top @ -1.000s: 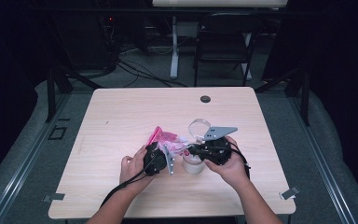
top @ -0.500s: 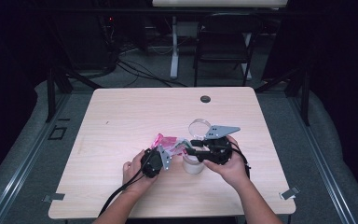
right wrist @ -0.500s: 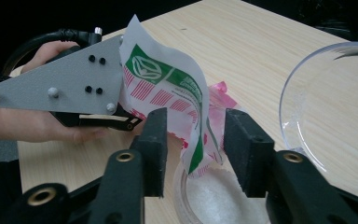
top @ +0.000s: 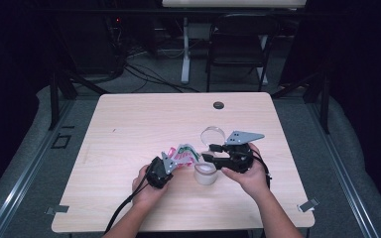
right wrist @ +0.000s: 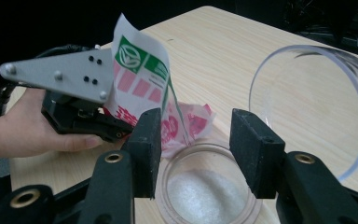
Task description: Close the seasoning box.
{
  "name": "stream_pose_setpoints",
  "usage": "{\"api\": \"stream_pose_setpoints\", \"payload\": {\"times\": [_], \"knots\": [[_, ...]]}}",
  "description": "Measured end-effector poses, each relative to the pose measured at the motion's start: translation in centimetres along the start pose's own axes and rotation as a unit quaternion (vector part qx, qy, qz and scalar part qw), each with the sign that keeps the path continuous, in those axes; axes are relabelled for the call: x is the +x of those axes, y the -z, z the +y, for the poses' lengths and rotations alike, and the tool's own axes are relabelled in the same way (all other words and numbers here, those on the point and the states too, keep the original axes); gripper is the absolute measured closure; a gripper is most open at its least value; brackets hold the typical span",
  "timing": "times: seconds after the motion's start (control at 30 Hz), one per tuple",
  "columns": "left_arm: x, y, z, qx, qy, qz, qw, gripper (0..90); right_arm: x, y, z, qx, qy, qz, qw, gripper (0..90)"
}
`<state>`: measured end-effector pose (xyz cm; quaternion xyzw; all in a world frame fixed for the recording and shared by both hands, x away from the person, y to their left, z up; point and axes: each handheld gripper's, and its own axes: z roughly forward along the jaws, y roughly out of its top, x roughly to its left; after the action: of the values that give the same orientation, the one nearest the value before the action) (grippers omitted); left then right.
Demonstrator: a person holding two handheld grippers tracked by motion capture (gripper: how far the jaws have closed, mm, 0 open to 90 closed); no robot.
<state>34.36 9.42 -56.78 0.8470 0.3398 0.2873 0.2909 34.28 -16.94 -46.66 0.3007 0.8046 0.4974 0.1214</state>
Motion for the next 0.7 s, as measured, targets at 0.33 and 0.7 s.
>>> {"api": "stream_pose_setpoints", "payload": {"times": [0.33, 0.7], "knots": [[2.1, 0.1, -0.7, -0.023, 0.09, -0.05, 0.9944, 72.4, -0.5, 0.1, -0.6, 0.001, -0.01, -0.015, 0.9998, 53.3], [5.6, 2.8, -1.5, -0.04, 0.131, -0.031, 0.9901, 72.5, -0.6, 0.9, -1.4, 0.001, -0.018, -0.031, 0.9994, 52.8]]}}
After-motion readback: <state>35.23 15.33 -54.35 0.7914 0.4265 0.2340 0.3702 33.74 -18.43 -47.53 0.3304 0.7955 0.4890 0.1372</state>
